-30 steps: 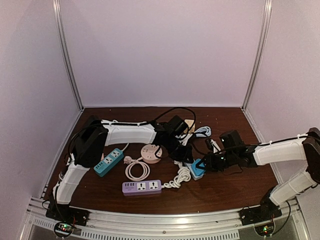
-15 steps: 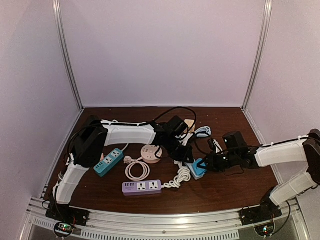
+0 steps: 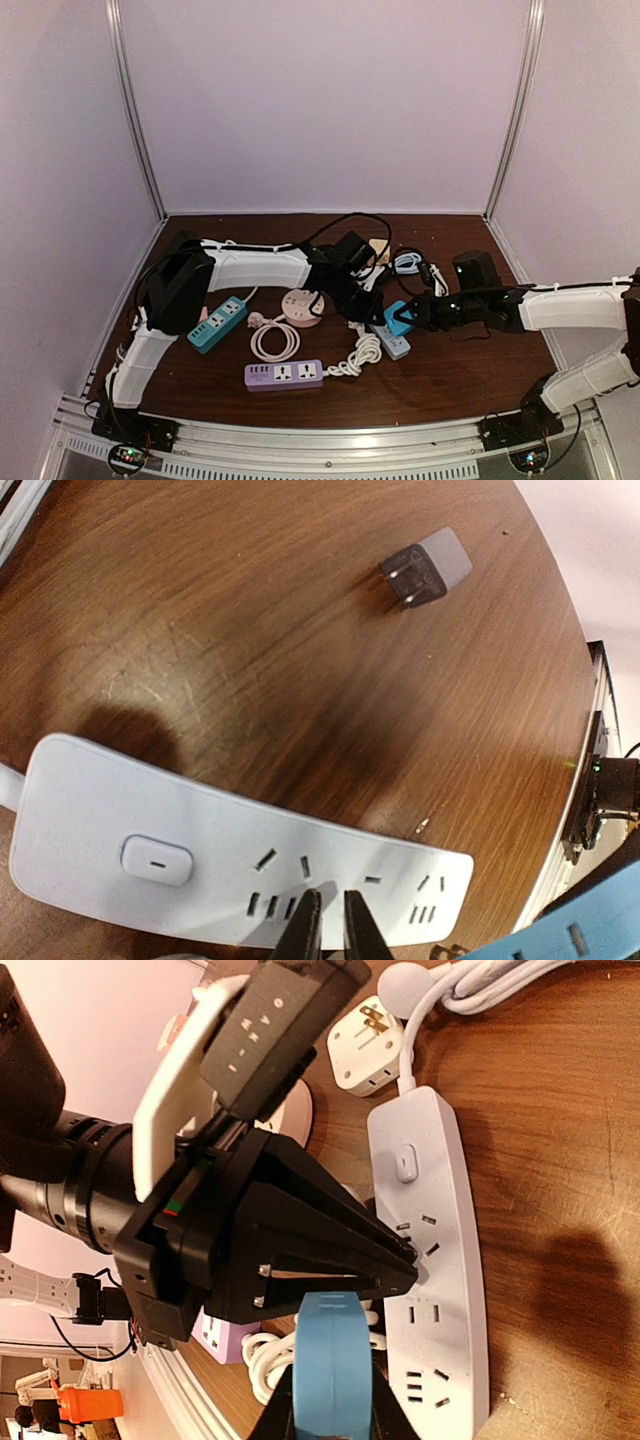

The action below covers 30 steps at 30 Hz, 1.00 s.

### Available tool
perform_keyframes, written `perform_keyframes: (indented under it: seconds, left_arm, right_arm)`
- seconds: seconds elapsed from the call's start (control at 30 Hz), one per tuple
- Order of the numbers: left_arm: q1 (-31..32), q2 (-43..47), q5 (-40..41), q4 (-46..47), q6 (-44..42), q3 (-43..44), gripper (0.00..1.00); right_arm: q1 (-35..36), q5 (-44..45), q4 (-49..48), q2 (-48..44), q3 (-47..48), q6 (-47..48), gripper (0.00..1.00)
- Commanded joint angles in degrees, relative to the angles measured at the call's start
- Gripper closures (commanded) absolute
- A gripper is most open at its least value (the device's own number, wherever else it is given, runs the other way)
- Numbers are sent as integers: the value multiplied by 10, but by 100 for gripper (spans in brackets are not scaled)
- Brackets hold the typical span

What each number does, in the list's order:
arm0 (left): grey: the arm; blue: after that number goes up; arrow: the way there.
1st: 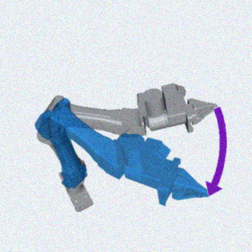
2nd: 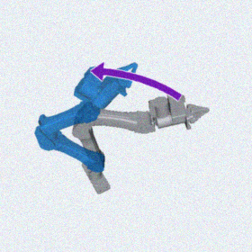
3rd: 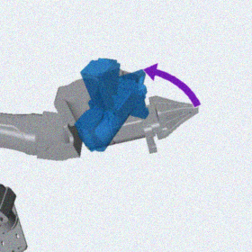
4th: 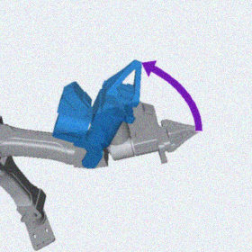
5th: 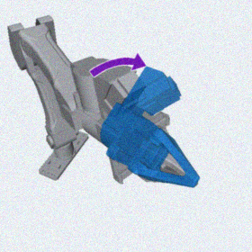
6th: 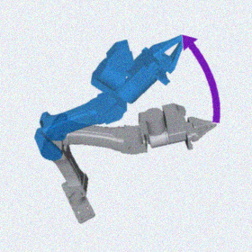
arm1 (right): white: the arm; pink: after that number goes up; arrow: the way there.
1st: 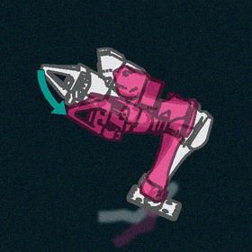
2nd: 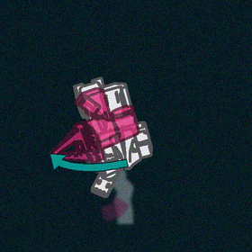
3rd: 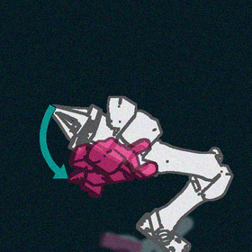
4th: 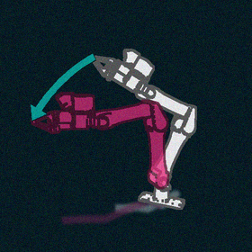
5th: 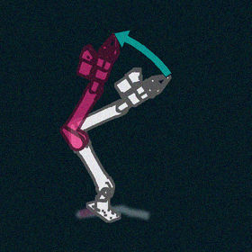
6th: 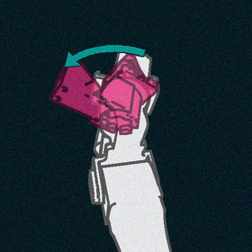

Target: Pull the plug off the socket

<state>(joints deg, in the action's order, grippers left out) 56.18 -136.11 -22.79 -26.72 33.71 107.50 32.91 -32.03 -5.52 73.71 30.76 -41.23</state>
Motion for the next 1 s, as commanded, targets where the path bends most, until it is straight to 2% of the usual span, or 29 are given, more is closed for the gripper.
perform_keyframes:
  seconds: [0.0,0.27,0.47,0.6,0.77,0.97]
  left_arm:
    - [-3,-48,58,-123,-11,-36,89]
    - [-3,-36,66,-138,-14,14,89]
    - [-4,-30,73,-167,-19,114,88]
    - [-8,-12,79,-190,-20,168,87]
    - [-19,50,100,-190,-22,141,85]
    - [-43,143,140,-179,-28,55,84]
  right_arm:
    - [-5,13,-9,-8,20,8,100]
    - [-36,89,88,-41,52,30,100]
    - [-80,165,163,-47,98,53,100]
    - [-93,248,239,-25,151,81,100]
    - [-101,353,303,18,208,114,99]
    - [-106,450,349,79,253,147,96]
